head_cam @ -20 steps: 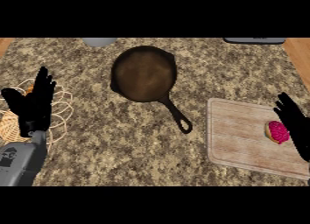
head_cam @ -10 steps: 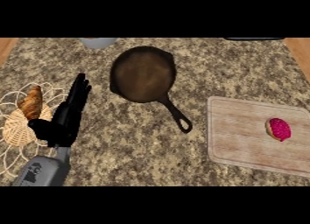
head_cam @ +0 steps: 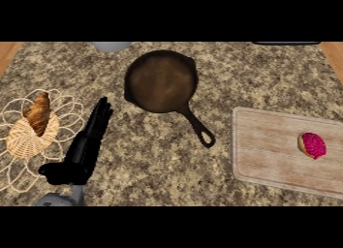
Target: Pick the cupcake from the cutting board and place it in the pan
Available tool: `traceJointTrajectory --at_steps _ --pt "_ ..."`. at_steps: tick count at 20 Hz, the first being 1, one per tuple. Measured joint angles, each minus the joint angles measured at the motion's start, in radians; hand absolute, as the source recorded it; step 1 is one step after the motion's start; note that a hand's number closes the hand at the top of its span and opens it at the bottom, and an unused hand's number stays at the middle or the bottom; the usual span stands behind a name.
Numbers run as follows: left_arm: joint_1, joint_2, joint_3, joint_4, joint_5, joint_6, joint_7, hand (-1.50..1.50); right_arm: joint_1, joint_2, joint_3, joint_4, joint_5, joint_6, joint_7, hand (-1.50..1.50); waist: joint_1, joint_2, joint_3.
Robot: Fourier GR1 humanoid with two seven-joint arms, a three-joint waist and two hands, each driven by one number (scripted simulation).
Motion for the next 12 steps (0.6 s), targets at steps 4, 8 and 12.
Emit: traceJointTrajectory --at_steps 4,8,12 --pt "-0.004 -0.003 0.007 0.006 -0.003 -0.017 -0.003 0.00 -0.013 -0.050 0.028 -0.026 0.079 0.014 0.044 -1.50 0.005 0.002 0.000" --pt "-0.010 -0.018 -0.004 0.012 -0.017 -0.021 -0.003 0.00 -0.072 -0.114 0.083 -0.031 0.148 0.041 0.147 -1.50 0.015 0.004 -0.001" --pt "-0.014 -0.017 0.001 0.005 -0.013 -0.033 0.005 0.00 -0.124 -0.153 0.177 -0.063 0.249 0.054 0.253 -1.50 0.027 0.006 -0.001"
